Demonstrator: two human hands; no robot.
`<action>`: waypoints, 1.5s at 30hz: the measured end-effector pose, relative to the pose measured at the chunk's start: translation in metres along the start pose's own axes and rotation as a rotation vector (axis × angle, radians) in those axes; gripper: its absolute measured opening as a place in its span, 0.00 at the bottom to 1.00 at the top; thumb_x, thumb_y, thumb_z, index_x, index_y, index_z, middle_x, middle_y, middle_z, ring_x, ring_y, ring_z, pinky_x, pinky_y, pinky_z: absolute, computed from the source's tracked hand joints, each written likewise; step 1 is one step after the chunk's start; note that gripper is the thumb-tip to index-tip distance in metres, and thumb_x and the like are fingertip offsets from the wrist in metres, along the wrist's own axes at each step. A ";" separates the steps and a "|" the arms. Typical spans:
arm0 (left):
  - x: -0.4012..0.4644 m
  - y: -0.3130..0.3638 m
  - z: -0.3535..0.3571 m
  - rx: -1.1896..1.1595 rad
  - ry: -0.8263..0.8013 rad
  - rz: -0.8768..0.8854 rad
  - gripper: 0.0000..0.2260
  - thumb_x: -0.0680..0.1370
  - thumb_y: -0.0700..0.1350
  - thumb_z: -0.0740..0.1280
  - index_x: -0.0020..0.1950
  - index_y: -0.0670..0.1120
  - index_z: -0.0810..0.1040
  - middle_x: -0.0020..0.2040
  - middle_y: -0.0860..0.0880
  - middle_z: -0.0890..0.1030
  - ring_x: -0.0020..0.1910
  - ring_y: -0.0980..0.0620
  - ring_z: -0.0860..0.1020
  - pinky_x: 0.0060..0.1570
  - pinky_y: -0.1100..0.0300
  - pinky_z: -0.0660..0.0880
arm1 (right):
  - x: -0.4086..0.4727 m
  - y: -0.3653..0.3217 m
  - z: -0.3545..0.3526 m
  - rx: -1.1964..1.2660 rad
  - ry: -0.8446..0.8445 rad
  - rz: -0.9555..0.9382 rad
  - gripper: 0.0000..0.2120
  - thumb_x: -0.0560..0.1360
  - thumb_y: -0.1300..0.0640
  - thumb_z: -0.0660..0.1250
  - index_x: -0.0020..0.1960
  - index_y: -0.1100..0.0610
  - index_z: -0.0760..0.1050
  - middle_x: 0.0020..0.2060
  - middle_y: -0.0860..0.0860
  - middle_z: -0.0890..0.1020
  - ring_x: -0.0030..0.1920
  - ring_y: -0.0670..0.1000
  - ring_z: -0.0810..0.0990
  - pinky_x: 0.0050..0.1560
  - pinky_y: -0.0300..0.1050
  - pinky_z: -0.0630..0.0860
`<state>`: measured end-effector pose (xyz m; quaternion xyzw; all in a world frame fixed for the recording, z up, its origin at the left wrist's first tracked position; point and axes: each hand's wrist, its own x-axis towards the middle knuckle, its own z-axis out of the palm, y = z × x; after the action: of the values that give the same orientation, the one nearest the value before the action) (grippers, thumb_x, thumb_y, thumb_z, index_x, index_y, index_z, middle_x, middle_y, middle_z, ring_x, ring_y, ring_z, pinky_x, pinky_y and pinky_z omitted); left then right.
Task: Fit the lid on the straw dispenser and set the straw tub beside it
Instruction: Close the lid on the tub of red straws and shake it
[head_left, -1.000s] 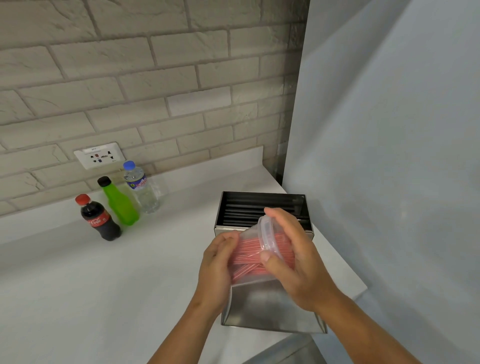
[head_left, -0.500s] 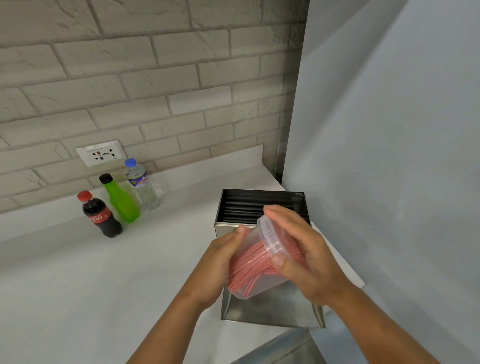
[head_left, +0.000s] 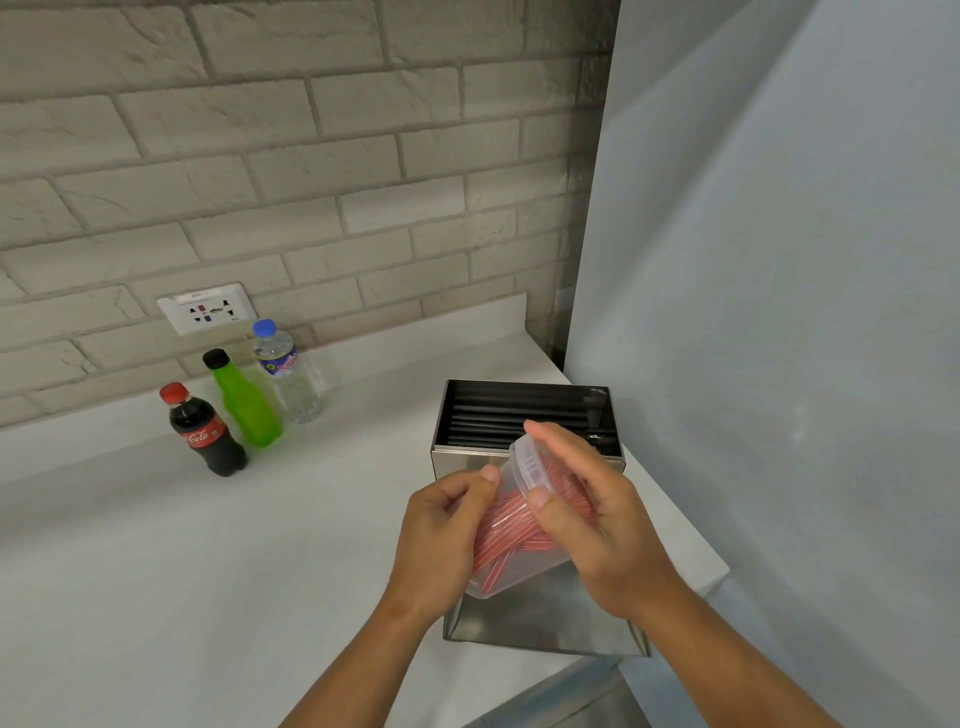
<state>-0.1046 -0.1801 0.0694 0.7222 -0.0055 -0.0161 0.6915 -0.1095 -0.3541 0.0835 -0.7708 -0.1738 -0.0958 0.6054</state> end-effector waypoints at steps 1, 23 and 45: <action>-0.001 0.001 0.001 -0.044 0.011 -0.030 0.21 0.77 0.66 0.65 0.49 0.51 0.88 0.43 0.46 0.88 0.43 0.47 0.87 0.43 0.55 0.83 | 0.000 0.001 -0.002 -0.013 0.000 -0.029 0.27 0.76 0.47 0.67 0.74 0.50 0.73 0.72 0.46 0.77 0.74 0.49 0.74 0.72 0.53 0.74; 0.007 -0.009 0.004 -0.164 0.351 0.093 0.07 0.75 0.52 0.69 0.44 0.54 0.88 0.42 0.51 0.88 0.42 0.53 0.86 0.39 0.66 0.80 | 0.002 0.014 0.019 -0.158 0.076 -0.283 0.27 0.76 0.54 0.66 0.74 0.58 0.71 0.71 0.56 0.74 0.74 0.53 0.72 0.72 0.43 0.69; 0.006 -0.036 -0.042 -0.007 0.285 -0.081 0.10 0.83 0.52 0.65 0.52 0.54 0.87 0.51 0.54 0.87 0.52 0.54 0.85 0.47 0.62 0.82 | 0.020 0.021 0.026 0.031 0.015 0.386 0.12 0.85 0.46 0.61 0.53 0.40 0.84 0.46 0.41 0.87 0.48 0.40 0.86 0.44 0.32 0.80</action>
<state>-0.0980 -0.1369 0.0349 0.7142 0.1219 0.0586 0.6867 -0.0848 -0.3301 0.0657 -0.7795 -0.0197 0.0189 0.6258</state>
